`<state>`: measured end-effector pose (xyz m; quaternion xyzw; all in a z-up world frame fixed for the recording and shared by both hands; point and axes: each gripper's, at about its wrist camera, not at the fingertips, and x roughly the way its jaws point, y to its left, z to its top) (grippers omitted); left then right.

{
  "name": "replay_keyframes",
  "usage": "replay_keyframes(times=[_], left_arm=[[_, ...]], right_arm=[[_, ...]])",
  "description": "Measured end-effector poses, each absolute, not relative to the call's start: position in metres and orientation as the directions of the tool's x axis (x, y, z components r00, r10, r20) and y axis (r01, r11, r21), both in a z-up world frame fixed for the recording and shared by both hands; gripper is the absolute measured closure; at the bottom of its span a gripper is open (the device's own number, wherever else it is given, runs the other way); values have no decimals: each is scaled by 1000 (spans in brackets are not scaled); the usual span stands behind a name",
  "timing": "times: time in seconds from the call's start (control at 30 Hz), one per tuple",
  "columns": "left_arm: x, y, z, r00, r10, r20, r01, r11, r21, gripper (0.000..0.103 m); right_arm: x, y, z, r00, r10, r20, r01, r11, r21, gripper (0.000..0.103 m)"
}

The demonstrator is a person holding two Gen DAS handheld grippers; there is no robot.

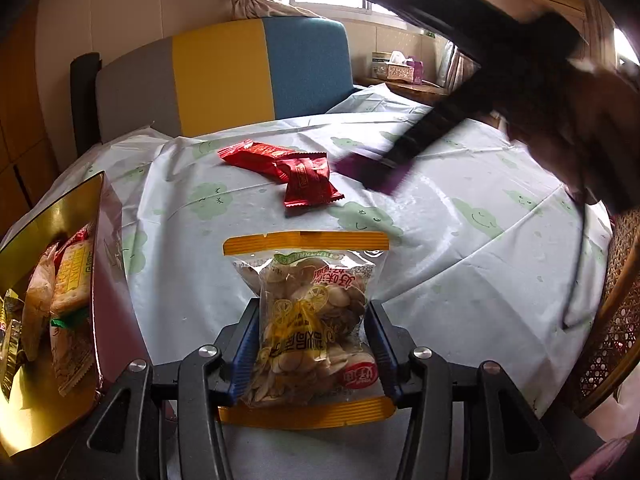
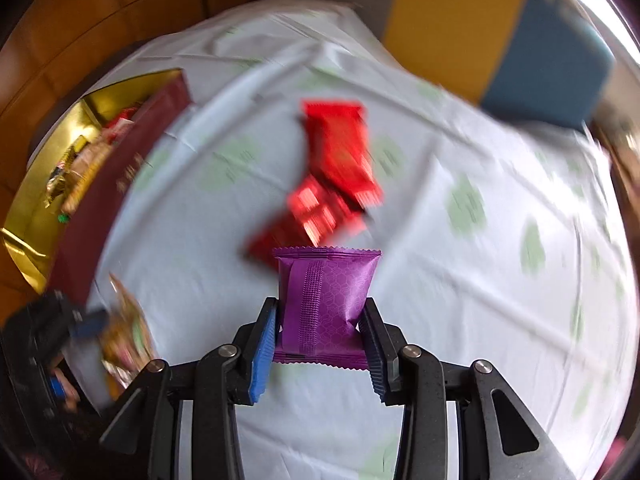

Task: Organize snacks
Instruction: 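Carry the clear bag over the tin with left tool while right holds purple pack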

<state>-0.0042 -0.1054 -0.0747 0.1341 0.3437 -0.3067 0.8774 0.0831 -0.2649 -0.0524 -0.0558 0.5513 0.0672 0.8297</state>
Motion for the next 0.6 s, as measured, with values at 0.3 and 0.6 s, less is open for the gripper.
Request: replay_keyframes(times=[0.3, 0.6], left_arm=[[4, -116, -75, 568, -393, -723, 608, 793, 47, 51], [8, -123, -71, 552, -336, -763, 574, 817, 55, 52]], right_arm=[[74, -276, -77, 364, 11, -931, -104, 994, -28, 62], [76, -262, -78, 371, -24, -928, -124, 989, -75, 62]])
